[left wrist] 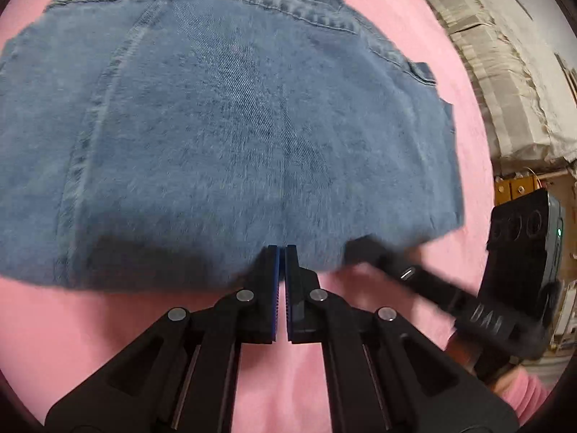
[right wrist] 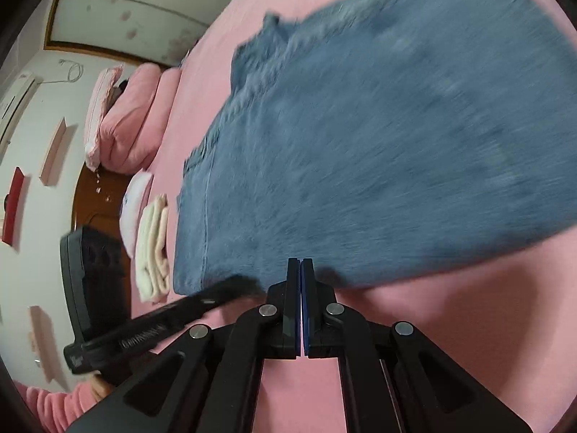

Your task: Fold large clothes

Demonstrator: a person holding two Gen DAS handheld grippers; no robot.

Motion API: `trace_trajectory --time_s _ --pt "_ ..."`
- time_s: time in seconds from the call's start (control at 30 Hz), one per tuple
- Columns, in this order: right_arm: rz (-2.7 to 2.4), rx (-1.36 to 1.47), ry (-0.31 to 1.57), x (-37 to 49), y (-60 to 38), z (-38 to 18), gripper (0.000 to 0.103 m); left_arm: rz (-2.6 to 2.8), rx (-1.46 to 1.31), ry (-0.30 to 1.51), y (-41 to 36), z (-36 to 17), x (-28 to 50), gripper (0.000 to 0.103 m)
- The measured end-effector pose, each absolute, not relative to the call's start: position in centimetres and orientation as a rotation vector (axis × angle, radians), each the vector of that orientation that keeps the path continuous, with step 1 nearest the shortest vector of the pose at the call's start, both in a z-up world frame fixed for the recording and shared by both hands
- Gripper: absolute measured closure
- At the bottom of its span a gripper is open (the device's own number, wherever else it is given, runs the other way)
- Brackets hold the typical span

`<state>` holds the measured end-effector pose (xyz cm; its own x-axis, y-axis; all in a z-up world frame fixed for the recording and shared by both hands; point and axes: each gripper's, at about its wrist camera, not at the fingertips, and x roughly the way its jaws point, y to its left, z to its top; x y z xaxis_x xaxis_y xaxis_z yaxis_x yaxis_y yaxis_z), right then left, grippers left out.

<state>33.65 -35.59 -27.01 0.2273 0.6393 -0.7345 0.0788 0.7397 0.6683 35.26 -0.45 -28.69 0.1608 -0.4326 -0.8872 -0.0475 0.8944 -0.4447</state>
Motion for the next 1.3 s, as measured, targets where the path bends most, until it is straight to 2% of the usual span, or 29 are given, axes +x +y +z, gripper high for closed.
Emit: trace_trajectory --time_s 0.1,0.4,0.63,0.77,0.87,0.97,1.03,1.13,1.3 --pt "0.452 0.669 1.351 35.2 -33.5 -29.5 0.103 -0.265 -0.488 1.359 -0.4 -29.9 38.4 0.102" --pt "0.439 0.733 1.246 46.7 -32.3 -32.7 0.103 -0.199 -0.441 1.234 -0.8 -31.1 49.1 0.102" --pt "0.45 0.74 1.224 51.2 -33.4 -33.8 0.103 -0.132 -0.484 1.184 0.2 -31.7 51.6 0.102" --pt "0.384 0.673 1.154 52.5 -38.8 -32.1 0.103 0.138 -0.451 1.054 7.3 -29.6 49.5 0.102" --pt "0.236 0.674 1.1 51.5 -46.5 -30.9 0.103 0.294 -0.479 1.059 14.5 -30.2 48.2 0.102" --pt "0.04 0.671 1.035 50.0 -51.9 -29.8 0.103 0.32 -0.54 1.066 17.7 -29.9 46.9 0.102" --pt "-0.037 0.699 0.994 49.1 -54.0 -29.1 0.103 0.372 -0.48 1.099 17.2 -29.0 46.6 0.102" --pt "-0.044 0.706 0.99 47.5 -53.1 -27.3 0.103 0.258 -0.6 1.082 15.2 -27.2 44.8 0.102" --pt "0.302 0.772 1.089 45.5 -42.0 -27.3 0.103 -0.081 -0.717 1.192 5.7 -26.8 42.2 0.102"
